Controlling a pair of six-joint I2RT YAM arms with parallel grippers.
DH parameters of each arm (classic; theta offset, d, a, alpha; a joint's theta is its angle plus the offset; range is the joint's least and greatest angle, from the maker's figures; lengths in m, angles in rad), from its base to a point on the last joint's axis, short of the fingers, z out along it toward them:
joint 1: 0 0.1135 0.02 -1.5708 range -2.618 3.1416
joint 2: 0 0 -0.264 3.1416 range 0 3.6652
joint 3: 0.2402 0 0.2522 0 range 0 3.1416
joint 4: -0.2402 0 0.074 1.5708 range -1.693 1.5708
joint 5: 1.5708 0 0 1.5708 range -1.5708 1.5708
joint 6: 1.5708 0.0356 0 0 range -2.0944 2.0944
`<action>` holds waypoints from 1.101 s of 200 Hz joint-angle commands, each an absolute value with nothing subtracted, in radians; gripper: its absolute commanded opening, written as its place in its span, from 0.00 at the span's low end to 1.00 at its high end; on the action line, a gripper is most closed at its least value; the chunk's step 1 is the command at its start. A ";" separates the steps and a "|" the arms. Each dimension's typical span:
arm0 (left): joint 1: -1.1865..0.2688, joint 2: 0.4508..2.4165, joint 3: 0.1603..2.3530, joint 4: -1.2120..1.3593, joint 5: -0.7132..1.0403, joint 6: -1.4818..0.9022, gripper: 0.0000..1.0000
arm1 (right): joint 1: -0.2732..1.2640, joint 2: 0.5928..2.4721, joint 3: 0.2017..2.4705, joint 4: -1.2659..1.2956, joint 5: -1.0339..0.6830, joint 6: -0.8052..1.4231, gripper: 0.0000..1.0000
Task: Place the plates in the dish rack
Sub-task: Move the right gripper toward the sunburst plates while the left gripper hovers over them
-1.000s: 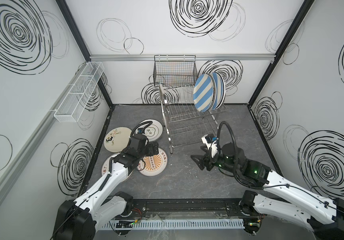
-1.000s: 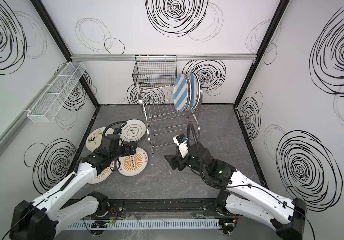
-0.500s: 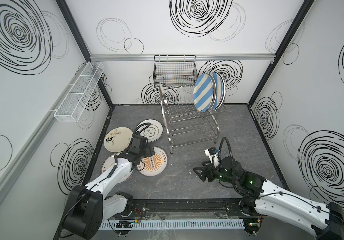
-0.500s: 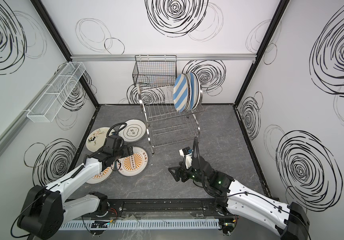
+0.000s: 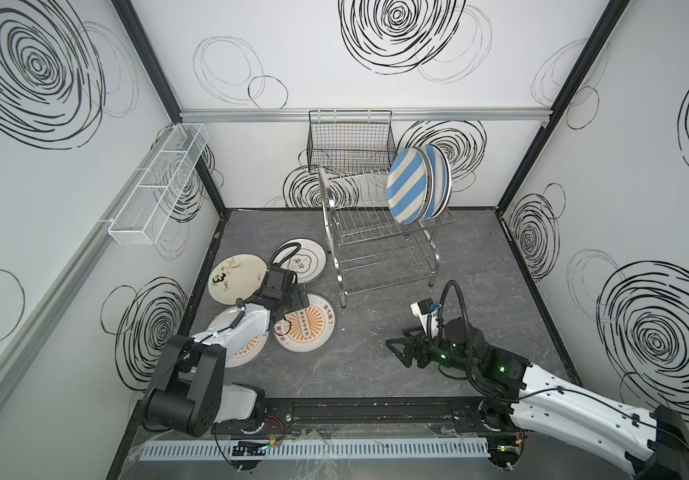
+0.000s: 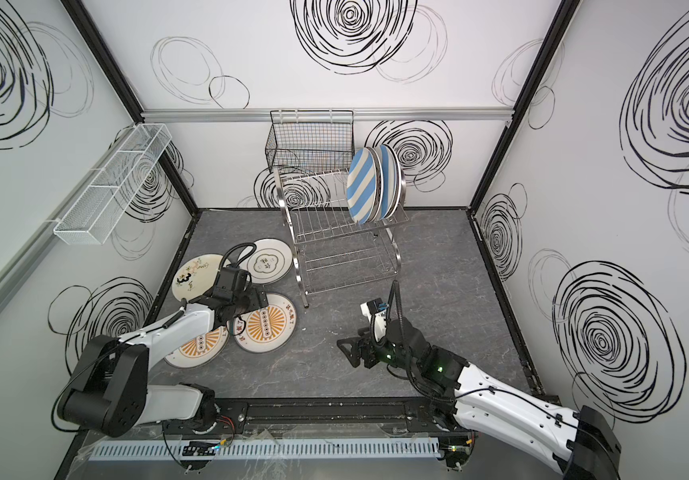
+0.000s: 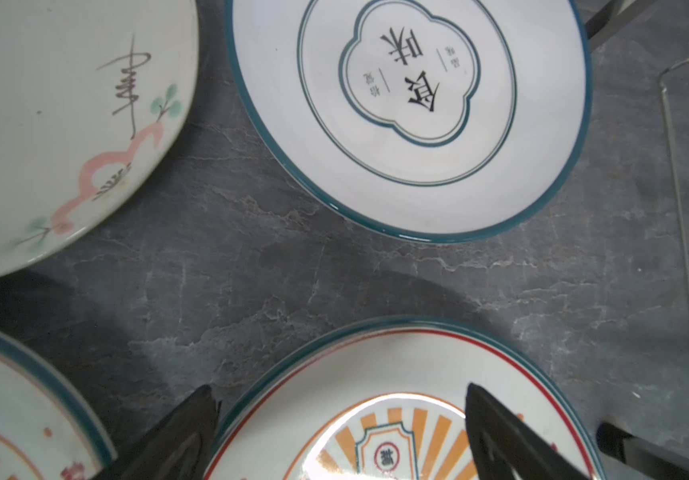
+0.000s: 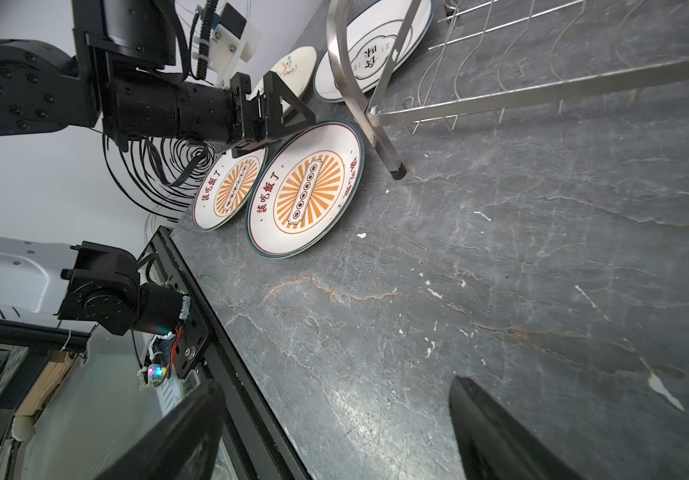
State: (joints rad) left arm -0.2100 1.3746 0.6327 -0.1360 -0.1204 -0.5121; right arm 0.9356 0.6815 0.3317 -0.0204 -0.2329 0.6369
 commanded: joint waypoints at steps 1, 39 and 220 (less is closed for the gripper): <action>-0.198 1.383 0.663 -0.068 -0.096 -0.507 0.96 | 0.932 0.670 0.308 0.013 -0.234 0.652 0.89; -0.187 1.416 0.656 -0.056 -0.071 -0.484 0.96 | 0.924 0.663 0.296 0.021 -0.239 0.659 0.89; -0.248 1.276 0.496 -0.032 0.089 -0.580 0.96 | 0.839 0.725 0.213 0.107 -0.373 0.757 0.89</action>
State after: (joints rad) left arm -0.2176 1.3087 0.5335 -0.0307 0.0391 -0.5301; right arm 0.8471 0.6952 0.2310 0.0372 -0.3470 0.7273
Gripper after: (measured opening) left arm 0.959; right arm 0.891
